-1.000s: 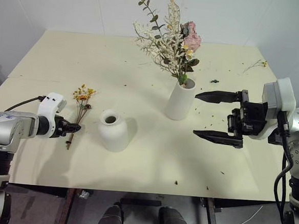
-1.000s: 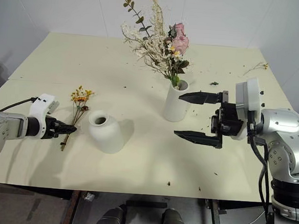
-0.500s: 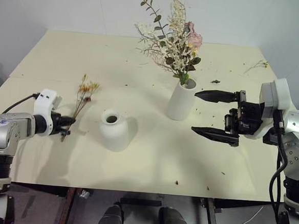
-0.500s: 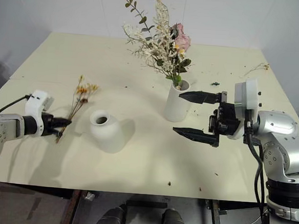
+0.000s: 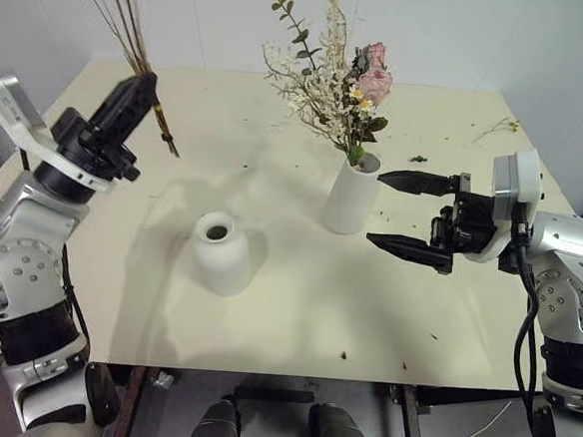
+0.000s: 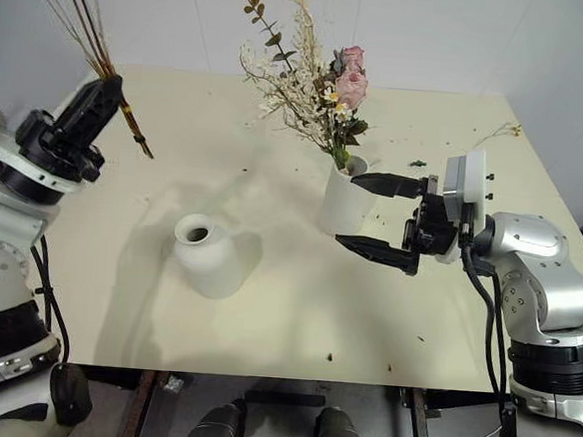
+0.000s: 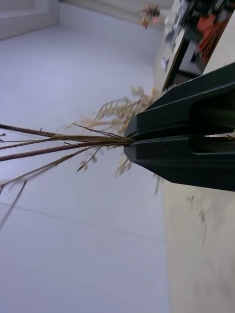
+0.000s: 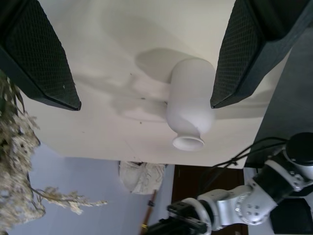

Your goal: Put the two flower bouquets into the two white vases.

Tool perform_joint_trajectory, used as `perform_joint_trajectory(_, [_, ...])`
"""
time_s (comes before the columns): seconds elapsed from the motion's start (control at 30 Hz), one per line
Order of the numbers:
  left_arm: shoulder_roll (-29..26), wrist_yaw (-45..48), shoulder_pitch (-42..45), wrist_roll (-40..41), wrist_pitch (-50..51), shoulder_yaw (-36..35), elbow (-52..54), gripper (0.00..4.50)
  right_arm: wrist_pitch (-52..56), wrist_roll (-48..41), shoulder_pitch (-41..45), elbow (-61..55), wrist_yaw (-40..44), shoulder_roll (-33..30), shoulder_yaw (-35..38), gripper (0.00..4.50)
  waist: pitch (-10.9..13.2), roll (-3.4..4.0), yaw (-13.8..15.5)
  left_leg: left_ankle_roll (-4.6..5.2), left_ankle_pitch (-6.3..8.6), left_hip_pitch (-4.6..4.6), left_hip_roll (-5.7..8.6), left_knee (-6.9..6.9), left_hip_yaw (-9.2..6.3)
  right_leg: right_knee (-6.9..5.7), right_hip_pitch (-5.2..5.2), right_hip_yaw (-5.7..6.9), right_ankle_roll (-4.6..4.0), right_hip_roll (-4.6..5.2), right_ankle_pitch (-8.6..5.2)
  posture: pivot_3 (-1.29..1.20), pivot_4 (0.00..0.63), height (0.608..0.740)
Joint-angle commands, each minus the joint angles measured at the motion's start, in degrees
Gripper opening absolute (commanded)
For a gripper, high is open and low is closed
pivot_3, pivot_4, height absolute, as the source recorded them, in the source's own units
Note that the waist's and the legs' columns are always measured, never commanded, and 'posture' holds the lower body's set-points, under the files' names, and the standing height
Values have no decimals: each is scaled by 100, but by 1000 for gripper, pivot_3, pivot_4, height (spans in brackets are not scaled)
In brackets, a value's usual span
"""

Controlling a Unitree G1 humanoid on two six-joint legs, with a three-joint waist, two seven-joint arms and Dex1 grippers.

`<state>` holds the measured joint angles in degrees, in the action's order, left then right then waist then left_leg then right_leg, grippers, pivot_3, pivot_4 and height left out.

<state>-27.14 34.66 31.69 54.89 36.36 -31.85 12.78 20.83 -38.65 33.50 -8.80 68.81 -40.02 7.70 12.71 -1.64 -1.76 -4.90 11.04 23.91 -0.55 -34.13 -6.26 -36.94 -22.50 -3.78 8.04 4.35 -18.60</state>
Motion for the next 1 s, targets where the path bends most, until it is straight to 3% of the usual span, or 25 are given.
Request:
perform_joint_trajectory(0.03, [124, -36, -164, 270, -112, 145, 381, 13, -137, -10, 67, -75, -100, 45, 119, 4500, 0, 0, 16, 0, 0, -1, 0, -2, 0, -1, 1, 0, -1, 0, 1, 0, 150, 740])
perform_joint_trajectory(0.3, [166, 277, -651, 53, -520, 735, 692, 13, -215, 32, 15, -36, -219, 95, 130, 4500, 0, 0, 25, 0, -1, 2, 2, -9, 0, 14, 10, -3, 2, -1, 10, 0, 150, 740])
perform_joint_trajectory(1.0, [394, 825, -1641, -522, -1481, 1325, 507, 13, -303, 110, 196, 169, -313, 203, 102, 4500, 0, 0, 28, 1, -1, 7, 0, 0, 2, 42, 11, -3, 0, -3, 12, 0, 150, 740])
